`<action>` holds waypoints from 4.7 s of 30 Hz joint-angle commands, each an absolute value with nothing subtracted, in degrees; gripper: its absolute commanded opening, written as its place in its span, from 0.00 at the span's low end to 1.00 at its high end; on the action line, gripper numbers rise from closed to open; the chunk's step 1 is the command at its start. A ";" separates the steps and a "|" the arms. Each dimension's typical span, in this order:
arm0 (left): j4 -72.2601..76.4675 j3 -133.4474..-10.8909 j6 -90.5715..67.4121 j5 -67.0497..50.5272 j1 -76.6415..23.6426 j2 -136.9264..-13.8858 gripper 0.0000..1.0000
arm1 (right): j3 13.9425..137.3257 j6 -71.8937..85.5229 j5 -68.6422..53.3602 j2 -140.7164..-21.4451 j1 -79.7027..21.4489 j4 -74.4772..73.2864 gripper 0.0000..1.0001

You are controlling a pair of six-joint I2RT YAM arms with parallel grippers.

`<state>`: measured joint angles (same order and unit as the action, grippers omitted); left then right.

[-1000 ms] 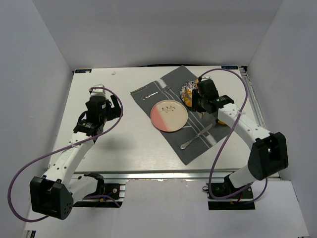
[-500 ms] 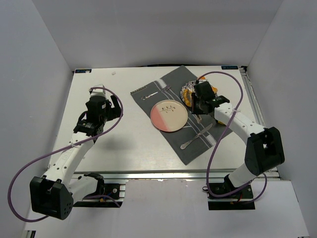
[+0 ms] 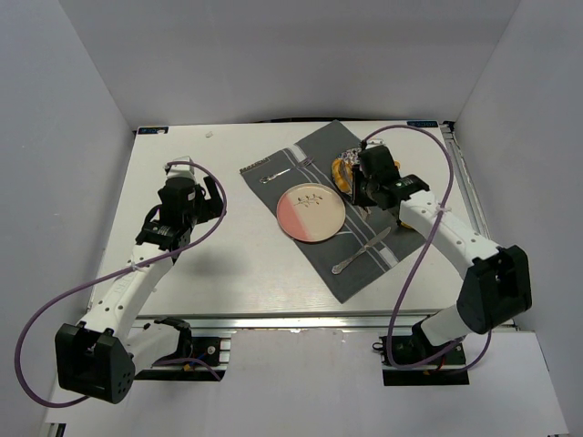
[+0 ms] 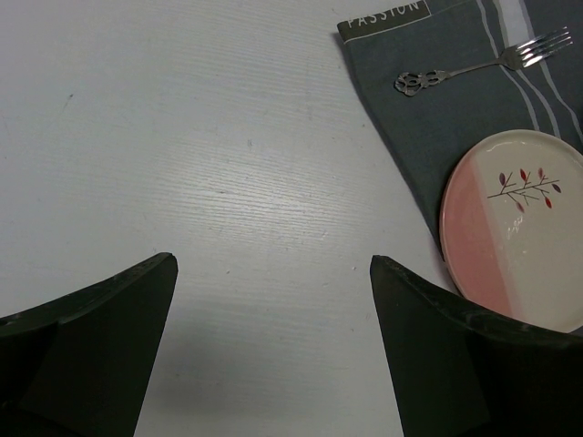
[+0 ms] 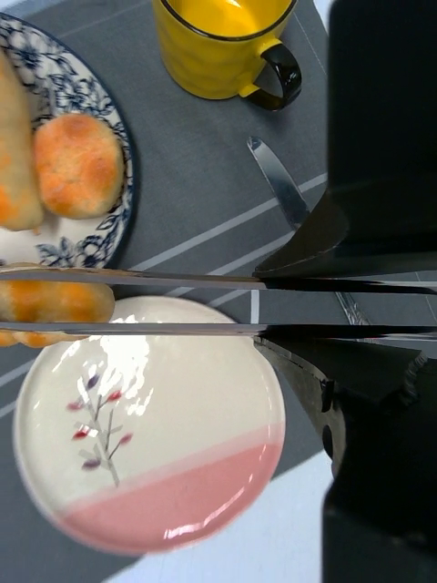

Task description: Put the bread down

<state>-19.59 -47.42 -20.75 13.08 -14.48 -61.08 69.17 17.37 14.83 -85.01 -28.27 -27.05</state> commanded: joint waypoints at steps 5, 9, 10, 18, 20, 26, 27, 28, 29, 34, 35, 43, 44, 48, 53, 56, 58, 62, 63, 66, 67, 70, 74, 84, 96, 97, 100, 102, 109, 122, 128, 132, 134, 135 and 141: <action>-19.60 -47.11 -21.27 13.54 -14.77 -60.12 0.98 | 71.81 16.35 8.55 -78.76 -29.62 -25.40 0.26; -19.78 -47.02 -21.27 13.71 -14.77 -59.94 0.98 | 67.95 17.22 2.30 -76.73 -30.06 -24.00 0.26; -19.78 -46.93 -21.27 13.71 -14.68 -59.94 0.98 | 66.20 17.49 0.55 -75.95 -30.15 -23.82 0.26; -19.51 -46.49 -21.71 13.36 -14.77 -59.94 0.98 | 57.84 21.44 -6.76 -73.65 -31.64 -17.85 0.26; -19.42 -46.41 -21.71 13.36 -14.68 -59.85 0.98 | 56.26 21.71 -8.17 -73.56 -32.08 -16.97 0.26; -19.51 -46.14 -21.71 13.54 -14.77 -59.85 0.98 | 54.14 23.11 -10.20 -73.56 -32.69 -14.50 0.27; -19.51 -46.06 -21.71 13.45 -14.77 -59.94 0.98 | 53.79 23.20 -10.28 -73.56 -32.70 -14.50 0.27; -19.51 -46.05 -21.80 13.45 -14.77 -59.94 0.98 | 53.62 23.38 -10.46 -73.65 -32.78 -14.33 0.27; -19.51 -46.05 -21.80 13.45 -14.68 -59.94 0.98 | 53.44 23.55 -10.63 -73.65 -32.78 -14.24 0.27; -19.51 -45.97 -21.80 13.45 -14.77 -59.94 0.98 | 52.03 23.91 -10.64 -73.48 -32.96 -13.98 0.28; -19.60 -45.97 -21.80 13.45 -14.77 -59.94 0.98 | 51.86 23.91 -10.63 -73.48 -32.96 -13.97 0.28; -19.51 -45.79 -21.88 13.45 -14.77 -59.94 0.98 | 51.33 23.82 -10.37 -73.74 -32.96 -15.03 0.37; -19.42 -45.79 -21.88 13.45 -14.77 -59.94 0.98 | 51.42 23.82 -10.37 -73.74 -32.96 -15.12 0.38; -19.16 -45.70 -21.97 12.92 -14.77 -60.20 0.98 | 52.03 23.82 -9.85 -73.57 -33.05 -15.82 0.43; -19.16 -45.53 -21.88 13.01 -14.77 -60.29 0.98 | 52.47 23.82 -9.58 -73.04 -33.05 -16.35 0.53; -18.99 -45.53 -21.80 12.92 -14.68 -60.21 0.98 | 52.73 23.73 -9.40 -72.95 -32.96 -16.70 0.53; -19.07 -45.61 -21.80 12.92 -14.76 -60.21 0.98 | 53.00 23.64 -9.14 -72.69 -33.05 -16.87 0.53; -18.98 -45.53 -21.88 12.92 -14.77 -60.38 0.98 | 53.44 23.47 -7.74 -71.81 -33.05 -17.75 0.52; -18.98 -45.61 -21.80 12.92 -14.77 -60.38 0.98 | 53.79 23.38 -6.86 -71.63 -32.96 -17.93 0.52; -19.07 -45.62 -21.88 12.92 -14.68 -60.38 0.98 | 54.58 22.85 -5.11 -71.02 -33.05 -19.42 0.52; -18.99 -45.53 -21.88 12.92 -14.76 -60.38 0.98 | 55.10 22.76 -4.58 -70.93 -33.05 -19.68 0.52; -19.07 -45.35 -21.80 13.01 -14.76 -60.38 0.98 | 56.24 22.33 -2.47 -69.96 -33.05 -20.92 0.52; -19.07 -45.09 -21.62 13.18 -14.77 -60.21 0.98 | 58.00 21.80 0.35 -68.56 -33.05 -22.32 0.52; -18.99 -45.35 -21.80 13.27 -14.77 -59.68 0.98 | 66.70 31.02 23.20 -70.92 -29.28 -28.74 0.58; -18.11 -43.86 -23.11 10.37 -14.76 -58.18 0.98 | 78.92 38.41 29.44 -84.45 -26.28 -29.80 0.56; -18.02 -43.68 -23.20 10.11 -14.77 -58.10 0.98 | 80.75 37.97 29.44 -86.20 -26.28 -29.79 0.56; -18.19 -43.59 -23.29 9.49 -14.77 -57.57 0.98 | 83.40 36.04 28.74 -89.02 -25.84 -29.53 0.56; -18.46 -43.59 -23.12 9.49 -14.77 -57.31 0.98 | 84.28 33.94 27.69 -90.78 -25.14 -29.01 0.56; -19.07 -43.42 -21.97 9.76 -14.68 -57.22 0.98 | 87.10 26.73 19.09 -94.74 -21.37 -27.60 0.57; -19.16 -44.47 -21.71 10.46 -14.77 -59.15 0.98 | 90.79 14.42 13.10 -101.33 -16.00 -26.72 0.59; -19.42 -45.26 -21.36 10.99 -14.77 -60.20 0.98 | 92.63 10.73 11.43 -104.23 -13.89 -26.63 0.58; -19.60 -45.53 -21.27 11.25 -14.77 -60.56 0.98 | 93.60 9.58 10.99 -106.08 -12.92 -26.89 0.58; -19.60 -45.53 -21.27 11.42 -14.77 -60.82 0.98 | 93.87 9.06 10.64 -106.78 -12.48 -26.98 0.58; -19.60 -45.53 -21.27 11.43 -14.77 -60.91 0.98 | 93.95 8.88 10.46 -107.05 -12.48 -27.07 0.58; -19.69 -45.61 -21.18 11.60 -14.68 -61.00 0.98 | 94.22 8.00 8.00 -108.45 -11.69 -26.28 0.55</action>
<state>-19.46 -43.86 -21.65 11.14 -14.48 -61.30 91.26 9.61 9.74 -107.94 -12.08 -28.56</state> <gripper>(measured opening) 0.983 0.557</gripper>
